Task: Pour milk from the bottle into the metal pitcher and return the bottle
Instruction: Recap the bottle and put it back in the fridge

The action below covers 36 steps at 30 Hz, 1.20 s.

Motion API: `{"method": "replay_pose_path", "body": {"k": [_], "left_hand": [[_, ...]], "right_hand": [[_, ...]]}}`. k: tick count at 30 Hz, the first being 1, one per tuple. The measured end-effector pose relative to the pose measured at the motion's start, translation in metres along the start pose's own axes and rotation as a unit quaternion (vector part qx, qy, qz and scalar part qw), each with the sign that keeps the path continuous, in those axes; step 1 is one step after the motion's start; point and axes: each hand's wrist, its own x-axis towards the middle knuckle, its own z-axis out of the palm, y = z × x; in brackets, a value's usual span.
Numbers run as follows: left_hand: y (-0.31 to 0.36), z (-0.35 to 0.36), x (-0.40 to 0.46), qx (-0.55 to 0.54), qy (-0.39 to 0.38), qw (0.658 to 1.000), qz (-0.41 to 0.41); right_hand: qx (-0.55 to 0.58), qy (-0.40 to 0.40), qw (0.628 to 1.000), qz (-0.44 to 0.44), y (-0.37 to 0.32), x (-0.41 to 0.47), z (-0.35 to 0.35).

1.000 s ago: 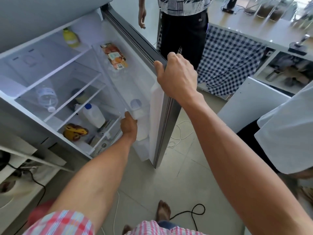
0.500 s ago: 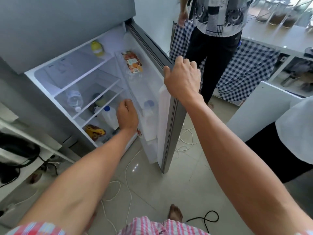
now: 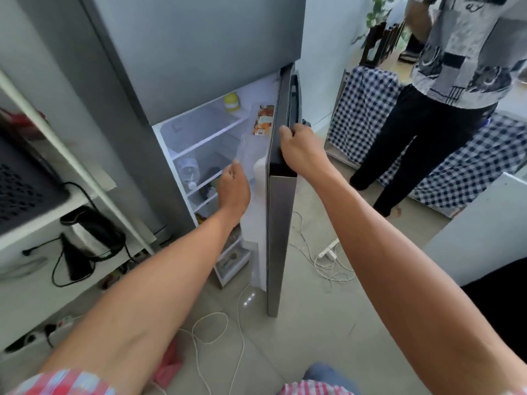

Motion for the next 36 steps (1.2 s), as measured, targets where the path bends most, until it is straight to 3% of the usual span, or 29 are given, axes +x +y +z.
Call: {"method": "replay_pose_path", "body": {"k": [3,9,13,17,20,23,25,30,36], "left_hand": [[-0.002,-0.021,0.014,-0.014,0.032,0.999,-0.026],[0.0,-0.051,0.038,0.02,0.066,0.996,-0.054],[0.009,-0.063,0.043,0.024,0.171,0.984,-0.055],[0.021,-0.06,0.026,0.025,0.319,0.945,0.065],[0.026,-0.058,0.013,0.12,0.369,0.907,0.163],[0.026,-0.054,0.003,0.274,0.341,0.86,0.261],[0.024,-0.047,-0.002,0.372,0.3,0.832,0.282],[0.024,-0.035,0.002,0.543,0.179,0.805,0.16],[0.03,-0.043,0.02,0.595,0.136,0.789,0.072]], "right_hand": [[0.009,-0.015,0.998,-0.057,0.006,0.013,0.01],[-0.112,-0.091,0.969,-0.201,0.031,0.057,0.035],[-0.111,-0.09,0.953,-0.266,0.039,0.075,0.051],[-0.108,-0.074,0.933,-0.334,0.041,0.085,0.067],[-0.122,-0.071,0.915,-0.378,0.041,0.092,0.077],[-0.154,-0.09,0.897,-0.404,0.043,0.098,0.087],[-0.19,-0.105,0.884,-0.415,0.043,0.103,0.092],[-0.235,-0.158,0.866,-0.413,0.037,0.113,0.096],[-0.304,-0.171,0.842,-0.412,0.026,0.121,0.099]]}}
